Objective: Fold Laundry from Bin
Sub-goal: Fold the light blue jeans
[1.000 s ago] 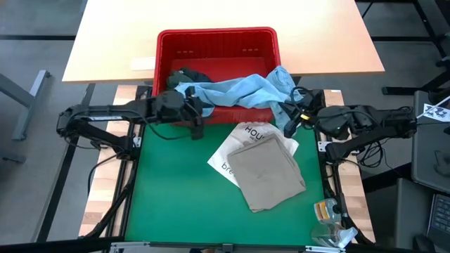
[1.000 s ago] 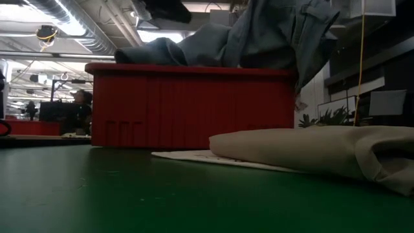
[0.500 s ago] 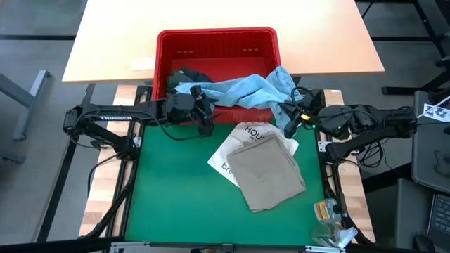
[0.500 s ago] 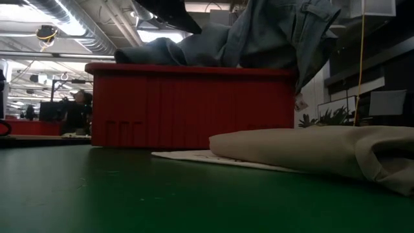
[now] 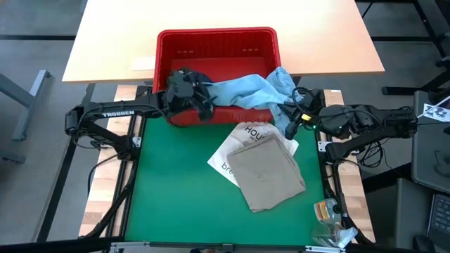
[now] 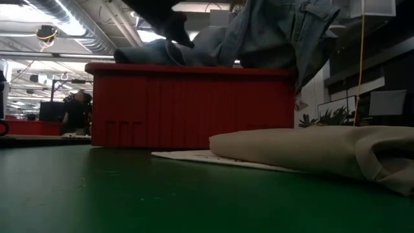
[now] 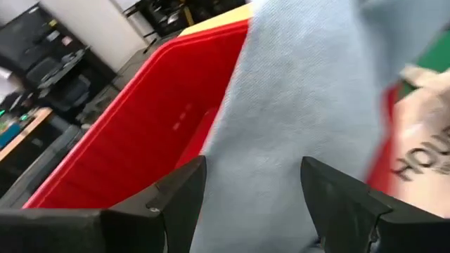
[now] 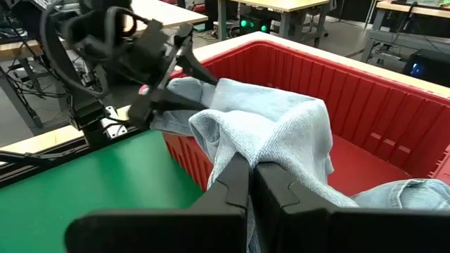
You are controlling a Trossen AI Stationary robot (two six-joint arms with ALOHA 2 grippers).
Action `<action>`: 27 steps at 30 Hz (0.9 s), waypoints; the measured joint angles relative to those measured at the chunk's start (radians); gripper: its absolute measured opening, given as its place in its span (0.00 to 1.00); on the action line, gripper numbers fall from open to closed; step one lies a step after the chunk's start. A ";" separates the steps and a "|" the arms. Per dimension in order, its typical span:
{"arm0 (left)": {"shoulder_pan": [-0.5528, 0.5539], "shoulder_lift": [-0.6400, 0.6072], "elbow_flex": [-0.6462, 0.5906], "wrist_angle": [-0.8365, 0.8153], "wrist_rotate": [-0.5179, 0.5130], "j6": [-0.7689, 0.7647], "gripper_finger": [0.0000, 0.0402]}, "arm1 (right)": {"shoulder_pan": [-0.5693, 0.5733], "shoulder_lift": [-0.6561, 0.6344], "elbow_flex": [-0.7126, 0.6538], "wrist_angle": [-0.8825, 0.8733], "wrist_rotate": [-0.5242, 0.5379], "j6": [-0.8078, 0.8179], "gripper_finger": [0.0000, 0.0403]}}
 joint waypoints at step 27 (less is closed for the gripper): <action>0.161 -0.057 0.000 0.242 0.503 -0.193 0.34 | 0.000 -0.002 0.000 0.011 0.011 -0.026 0.01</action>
